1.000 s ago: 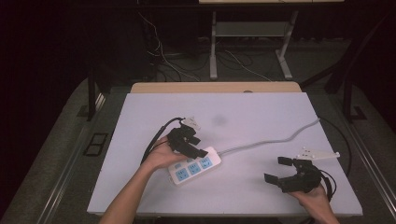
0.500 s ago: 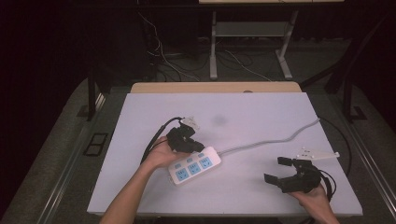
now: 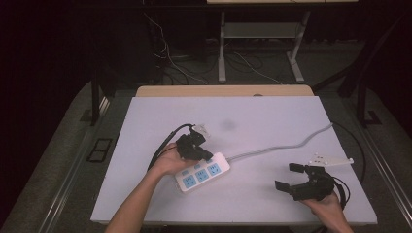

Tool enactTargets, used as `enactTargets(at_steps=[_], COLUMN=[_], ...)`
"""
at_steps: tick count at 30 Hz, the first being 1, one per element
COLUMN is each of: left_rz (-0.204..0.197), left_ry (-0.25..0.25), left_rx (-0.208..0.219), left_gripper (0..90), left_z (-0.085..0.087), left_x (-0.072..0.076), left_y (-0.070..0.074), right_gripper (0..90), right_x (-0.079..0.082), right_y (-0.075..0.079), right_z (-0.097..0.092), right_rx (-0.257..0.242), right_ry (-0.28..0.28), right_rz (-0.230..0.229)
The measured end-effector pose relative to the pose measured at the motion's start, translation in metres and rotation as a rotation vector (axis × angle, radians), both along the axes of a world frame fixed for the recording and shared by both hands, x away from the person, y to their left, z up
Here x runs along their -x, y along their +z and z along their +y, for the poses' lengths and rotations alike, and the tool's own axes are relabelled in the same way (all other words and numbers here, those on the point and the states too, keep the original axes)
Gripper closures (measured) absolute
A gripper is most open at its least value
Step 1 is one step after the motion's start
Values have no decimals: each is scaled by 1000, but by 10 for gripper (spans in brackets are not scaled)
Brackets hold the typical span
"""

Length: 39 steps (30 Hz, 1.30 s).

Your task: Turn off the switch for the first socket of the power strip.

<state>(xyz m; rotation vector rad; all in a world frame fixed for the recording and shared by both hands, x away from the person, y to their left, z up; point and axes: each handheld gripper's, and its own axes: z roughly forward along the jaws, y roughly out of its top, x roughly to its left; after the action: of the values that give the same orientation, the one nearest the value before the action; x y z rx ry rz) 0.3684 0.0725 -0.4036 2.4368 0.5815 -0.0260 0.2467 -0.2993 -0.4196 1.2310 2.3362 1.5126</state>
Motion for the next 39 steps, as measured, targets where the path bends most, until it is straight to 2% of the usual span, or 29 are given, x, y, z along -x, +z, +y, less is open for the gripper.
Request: enactTargets(at_steps=[4, 13, 24, 31, 35, 39], left_rz=[3, 14, 78, 87, 71, 79], left_ry=[-11, -21, -1, -1, -6, 0], left_rx=[-10, 6, 44, 63, 55, 51], left_gripper=[894, 896, 897, 898, 898, 897], left_z=[-1, -3, 1, 3, 2, 2], left_x=[0, -1, -6, -7, -5, -5], left_y=[-2, -4, -7, -10, -9, -9], right_gripper=[8, 8, 8, 8, 8, 7], right_x=[0, 0, 1, 2, 2, 1], right_y=[0, 0, 0, 1, 1, 0], right_z=[0, -1, 0, -2, -4, -5], right_rx=[1, 0, 2, 0, -1, -3], right_ry=[0, -1, 1, -7, -12, -15], right_rz=[-1, 0, -1, -4, -5, -5])
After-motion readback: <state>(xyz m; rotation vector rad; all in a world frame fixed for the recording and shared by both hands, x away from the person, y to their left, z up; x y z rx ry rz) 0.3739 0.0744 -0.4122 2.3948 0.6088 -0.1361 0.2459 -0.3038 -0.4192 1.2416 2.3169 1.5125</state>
